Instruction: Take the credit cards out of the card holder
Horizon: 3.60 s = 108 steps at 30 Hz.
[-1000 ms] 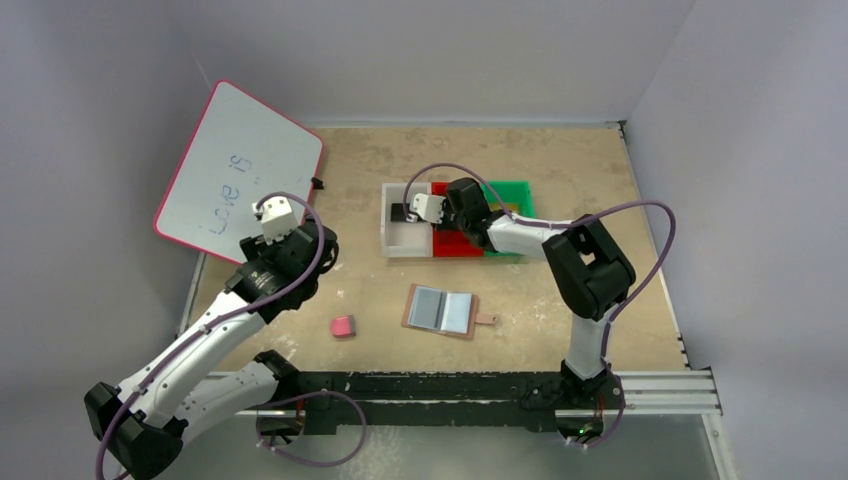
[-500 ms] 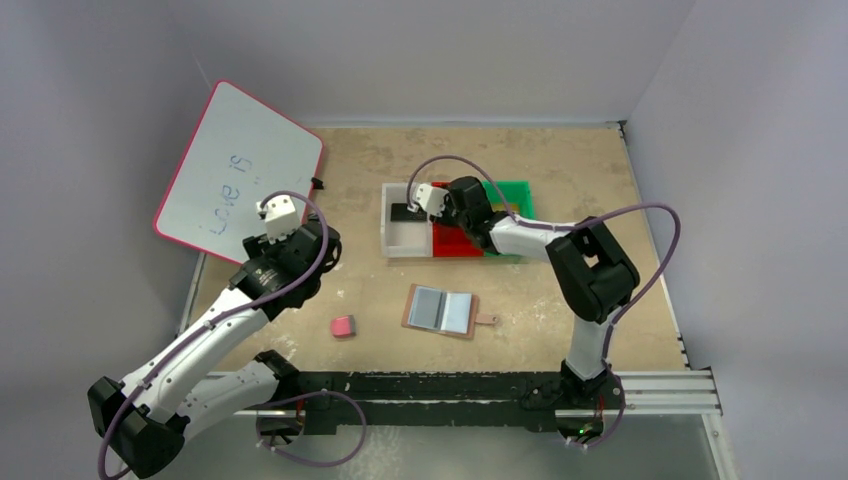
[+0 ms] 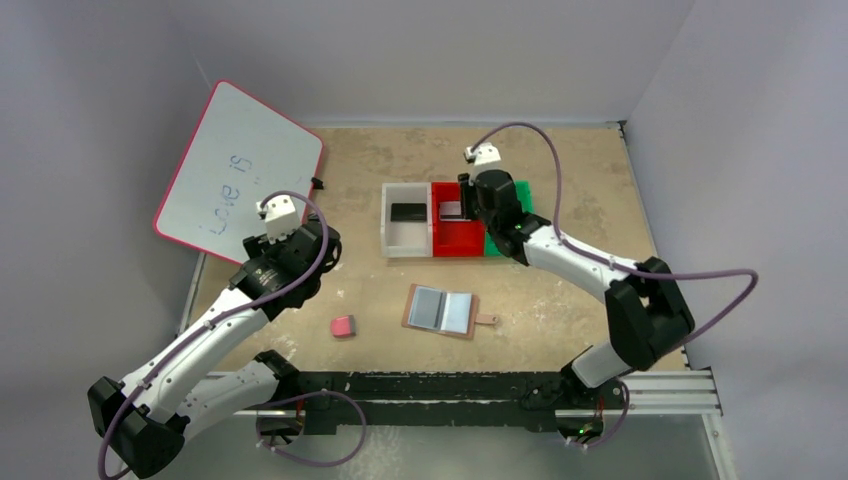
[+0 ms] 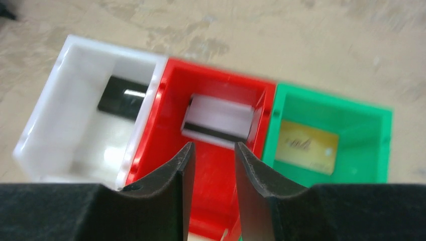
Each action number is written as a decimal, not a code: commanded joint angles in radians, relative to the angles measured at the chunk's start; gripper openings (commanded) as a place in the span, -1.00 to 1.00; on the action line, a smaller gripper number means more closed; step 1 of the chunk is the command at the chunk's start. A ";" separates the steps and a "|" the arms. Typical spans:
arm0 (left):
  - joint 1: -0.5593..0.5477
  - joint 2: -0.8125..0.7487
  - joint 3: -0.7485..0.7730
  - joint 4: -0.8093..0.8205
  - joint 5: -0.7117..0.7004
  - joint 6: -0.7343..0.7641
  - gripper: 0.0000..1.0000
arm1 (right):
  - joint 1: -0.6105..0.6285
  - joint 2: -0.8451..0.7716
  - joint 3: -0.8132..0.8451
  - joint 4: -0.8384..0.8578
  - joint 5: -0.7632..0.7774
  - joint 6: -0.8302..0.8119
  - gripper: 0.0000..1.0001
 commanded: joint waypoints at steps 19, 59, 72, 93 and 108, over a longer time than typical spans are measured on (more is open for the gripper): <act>0.004 -0.008 0.018 -0.002 -0.014 0.010 0.79 | 0.016 0.231 0.093 -0.190 -0.074 0.318 -0.91; 0.005 0.053 0.022 -0.011 -0.007 0.011 0.78 | 0.023 0.404 0.181 -0.133 0.124 0.252 -0.68; 0.004 0.064 0.023 -0.012 -0.005 0.012 0.78 | 0.024 0.434 0.241 -0.132 0.194 0.199 -0.66; 0.004 0.070 0.025 -0.012 -0.001 0.011 0.77 | 0.029 0.049 0.179 -0.179 0.016 0.150 -0.15; 0.004 0.036 0.028 0.001 -0.003 0.016 0.78 | 0.025 -0.349 -0.204 -0.284 -0.109 0.531 1.00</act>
